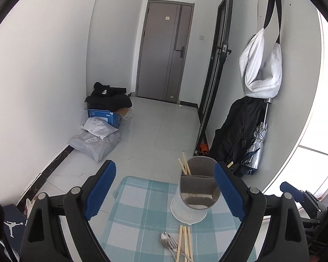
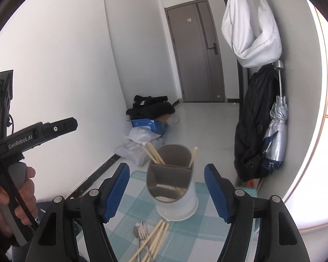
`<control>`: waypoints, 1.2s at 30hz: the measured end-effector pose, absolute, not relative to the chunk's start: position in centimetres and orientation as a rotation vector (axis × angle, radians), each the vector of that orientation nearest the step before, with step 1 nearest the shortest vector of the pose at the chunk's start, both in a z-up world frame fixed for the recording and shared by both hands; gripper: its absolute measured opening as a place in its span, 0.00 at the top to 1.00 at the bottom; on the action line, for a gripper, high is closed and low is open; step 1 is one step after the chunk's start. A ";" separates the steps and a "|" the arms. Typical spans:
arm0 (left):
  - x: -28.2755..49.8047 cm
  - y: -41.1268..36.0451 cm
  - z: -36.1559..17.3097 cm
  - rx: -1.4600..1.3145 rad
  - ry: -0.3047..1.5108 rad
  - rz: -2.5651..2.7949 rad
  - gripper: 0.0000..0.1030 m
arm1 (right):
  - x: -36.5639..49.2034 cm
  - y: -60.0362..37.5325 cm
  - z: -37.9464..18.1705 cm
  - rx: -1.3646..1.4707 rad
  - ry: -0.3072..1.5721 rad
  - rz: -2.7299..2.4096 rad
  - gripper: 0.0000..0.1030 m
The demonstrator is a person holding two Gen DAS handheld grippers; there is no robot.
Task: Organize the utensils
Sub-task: 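Withdraw both tools from the caddy back over the utensil pile, then lower the right tool onto the metal fork and grasp it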
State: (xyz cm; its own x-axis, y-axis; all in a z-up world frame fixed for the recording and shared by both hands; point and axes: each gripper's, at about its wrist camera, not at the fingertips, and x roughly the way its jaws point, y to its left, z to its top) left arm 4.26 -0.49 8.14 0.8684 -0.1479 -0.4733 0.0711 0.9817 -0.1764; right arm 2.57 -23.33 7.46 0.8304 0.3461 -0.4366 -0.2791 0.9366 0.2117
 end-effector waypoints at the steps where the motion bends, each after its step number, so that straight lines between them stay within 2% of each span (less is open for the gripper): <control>1: 3.8 -0.3 7.9 -0.161 0.512 -0.113 0.13 | 2.1 -23.2 7.3 0.140 0.492 0.333 0.21; 5: 2.4 0.1 6.3 -0.175 0.542 -0.096 0.09 | 0.7 -22.7 6.3 0.148 0.515 0.335 0.19; 16: 0.0 0.8 1.2 -0.197 0.639 -0.087 0.09 | -2.2 -21.7 1.9 0.137 0.592 0.331 0.18; 31: 0.4 1.7 -6.6 -0.235 0.850 -0.111 0.09 | -1.5 -20.5 -4.9 0.117 0.795 0.303 0.16; 36: 0.9 2.1 -7.6 -0.243 0.892 -0.126 0.09 | -0.2 -20.0 -7.0 0.115 0.882 0.295 0.16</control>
